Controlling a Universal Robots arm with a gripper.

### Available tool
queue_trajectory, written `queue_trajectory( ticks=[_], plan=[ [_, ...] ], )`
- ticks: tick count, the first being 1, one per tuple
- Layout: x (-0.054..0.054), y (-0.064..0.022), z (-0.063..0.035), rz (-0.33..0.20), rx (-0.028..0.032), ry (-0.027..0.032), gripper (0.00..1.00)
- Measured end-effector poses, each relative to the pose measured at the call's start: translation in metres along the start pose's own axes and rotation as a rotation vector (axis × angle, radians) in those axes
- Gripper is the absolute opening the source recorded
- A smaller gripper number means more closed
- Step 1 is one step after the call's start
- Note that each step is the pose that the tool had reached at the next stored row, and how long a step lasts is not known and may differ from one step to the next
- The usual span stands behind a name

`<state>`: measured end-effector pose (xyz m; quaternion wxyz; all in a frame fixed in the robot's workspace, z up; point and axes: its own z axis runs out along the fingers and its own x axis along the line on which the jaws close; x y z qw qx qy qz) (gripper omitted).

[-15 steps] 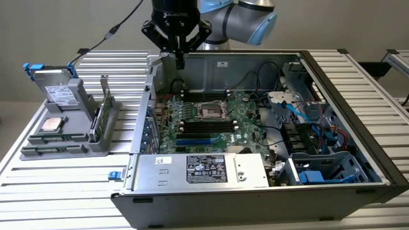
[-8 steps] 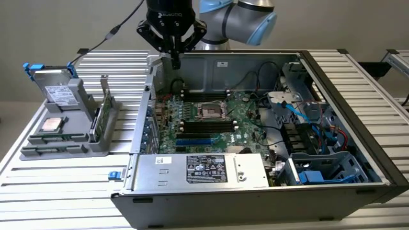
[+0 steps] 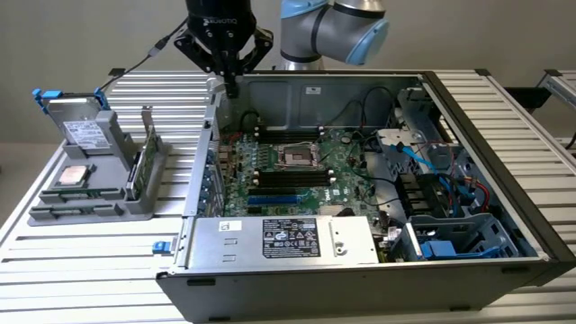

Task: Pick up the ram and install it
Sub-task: 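Reach for the ram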

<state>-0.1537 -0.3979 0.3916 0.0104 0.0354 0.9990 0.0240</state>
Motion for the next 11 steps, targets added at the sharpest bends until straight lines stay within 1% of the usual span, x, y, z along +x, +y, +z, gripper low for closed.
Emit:
queue_trajectory(
  ticks=[9,11],
  plan=[
    [0.0015,0.0,0.0,0.0,0.0,0.0,0.1],
    [0.0039,0.0001,0.0,0.0,0.0,0.0,0.1]
  ],
)
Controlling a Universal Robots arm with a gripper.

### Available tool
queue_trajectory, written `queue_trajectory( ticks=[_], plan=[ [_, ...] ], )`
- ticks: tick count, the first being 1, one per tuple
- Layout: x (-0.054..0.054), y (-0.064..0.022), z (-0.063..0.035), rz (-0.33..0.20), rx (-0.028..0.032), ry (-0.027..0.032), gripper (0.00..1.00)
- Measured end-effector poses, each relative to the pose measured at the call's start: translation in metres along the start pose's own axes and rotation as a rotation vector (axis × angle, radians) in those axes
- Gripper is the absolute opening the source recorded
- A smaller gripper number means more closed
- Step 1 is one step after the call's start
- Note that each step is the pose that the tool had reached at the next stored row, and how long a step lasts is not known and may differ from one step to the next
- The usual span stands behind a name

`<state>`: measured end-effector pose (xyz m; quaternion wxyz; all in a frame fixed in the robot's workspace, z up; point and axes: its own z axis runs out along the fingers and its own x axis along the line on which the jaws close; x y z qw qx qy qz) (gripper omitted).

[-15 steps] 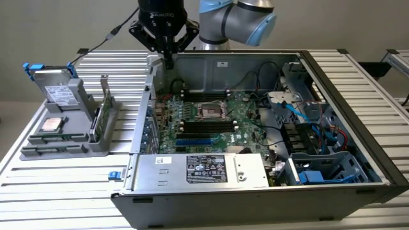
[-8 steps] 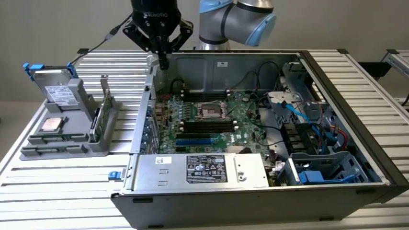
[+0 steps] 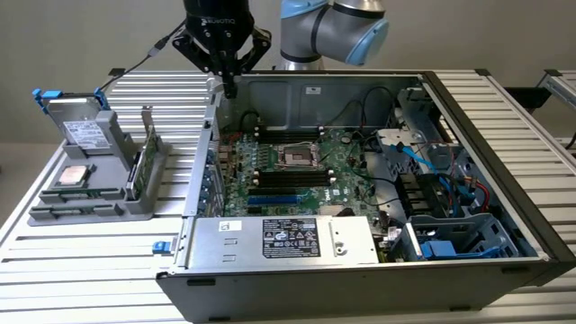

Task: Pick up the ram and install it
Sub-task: 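Reach for the ram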

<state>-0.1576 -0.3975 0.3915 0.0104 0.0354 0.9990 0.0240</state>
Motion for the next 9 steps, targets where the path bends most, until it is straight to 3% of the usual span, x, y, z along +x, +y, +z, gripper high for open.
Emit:
queue_trajectory(
  ticks=[9],
  plan=[
    [0.023,-0.0008,-0.0003,0.0,0.0,0.0,0.1]
  ],
)
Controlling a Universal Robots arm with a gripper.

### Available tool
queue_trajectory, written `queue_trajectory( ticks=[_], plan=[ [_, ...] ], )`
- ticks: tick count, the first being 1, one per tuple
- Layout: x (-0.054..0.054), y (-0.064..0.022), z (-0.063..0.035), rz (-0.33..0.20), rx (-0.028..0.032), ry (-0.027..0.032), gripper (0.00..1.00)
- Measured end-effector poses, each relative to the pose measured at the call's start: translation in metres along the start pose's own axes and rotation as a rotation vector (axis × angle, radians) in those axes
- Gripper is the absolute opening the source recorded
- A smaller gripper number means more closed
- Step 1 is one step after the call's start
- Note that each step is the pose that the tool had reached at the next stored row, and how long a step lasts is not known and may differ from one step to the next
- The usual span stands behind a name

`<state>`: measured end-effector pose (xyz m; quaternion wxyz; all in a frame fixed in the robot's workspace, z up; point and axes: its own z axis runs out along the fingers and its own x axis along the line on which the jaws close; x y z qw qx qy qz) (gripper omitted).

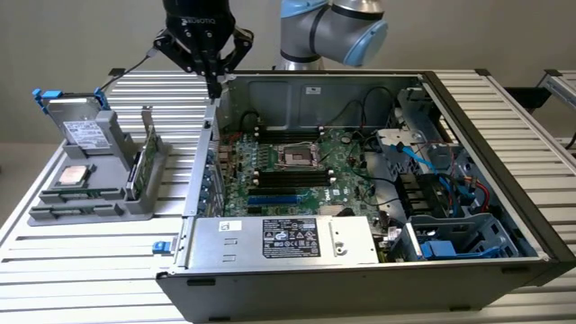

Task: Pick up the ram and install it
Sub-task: 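Reach for the ram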

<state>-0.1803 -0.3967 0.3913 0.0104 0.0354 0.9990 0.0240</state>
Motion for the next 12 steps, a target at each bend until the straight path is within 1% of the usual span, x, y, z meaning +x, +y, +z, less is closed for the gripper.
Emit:
queue_trajectory(
  ticks=[5,12],
  plan=[
    [0.018,-0.0011,-0.0002,0.0,0.0,0.0001,0.1],
    [0.049,-0.0032,-0.0005,0.0,0.0,0.0,0.1]
  ],
)
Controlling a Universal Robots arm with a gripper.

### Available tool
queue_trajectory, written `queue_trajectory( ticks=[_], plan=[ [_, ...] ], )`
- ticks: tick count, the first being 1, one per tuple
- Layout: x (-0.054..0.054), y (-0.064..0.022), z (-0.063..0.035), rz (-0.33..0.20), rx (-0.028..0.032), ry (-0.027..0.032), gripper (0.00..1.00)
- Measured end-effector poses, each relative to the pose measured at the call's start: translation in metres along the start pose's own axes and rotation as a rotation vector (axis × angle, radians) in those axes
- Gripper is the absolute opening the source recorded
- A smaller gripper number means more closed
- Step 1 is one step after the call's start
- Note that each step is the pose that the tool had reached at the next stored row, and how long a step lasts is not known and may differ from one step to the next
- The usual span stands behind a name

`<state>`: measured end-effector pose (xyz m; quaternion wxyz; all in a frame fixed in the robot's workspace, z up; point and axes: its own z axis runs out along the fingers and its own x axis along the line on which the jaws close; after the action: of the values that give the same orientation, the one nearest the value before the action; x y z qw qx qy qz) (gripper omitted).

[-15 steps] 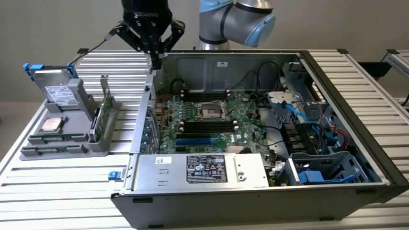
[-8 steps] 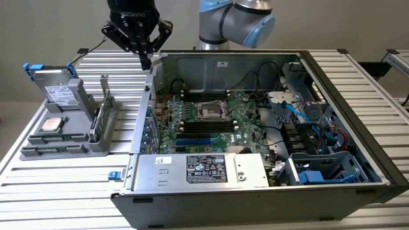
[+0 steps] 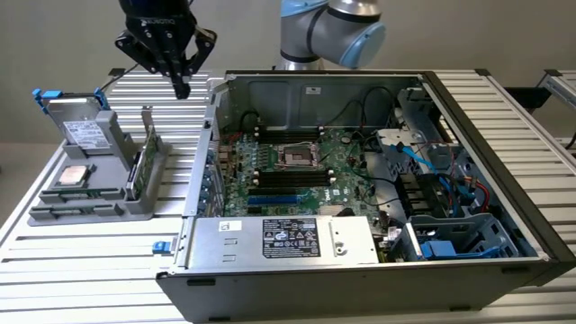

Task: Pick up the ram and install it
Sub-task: 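Reach for the ram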

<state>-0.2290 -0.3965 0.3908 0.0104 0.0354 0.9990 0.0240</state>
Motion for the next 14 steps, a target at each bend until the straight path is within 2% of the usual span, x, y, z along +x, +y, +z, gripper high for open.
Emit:
queue_trajectory(
  ticks=[9,14],
  plan=[
    [0.038,-0.0027,-0.0002,0.0,0.0,0.0001,0.1],
    [0.054,-0.0038,-0.0001,0.0,0.0,0.0,0.1]
  ],
)
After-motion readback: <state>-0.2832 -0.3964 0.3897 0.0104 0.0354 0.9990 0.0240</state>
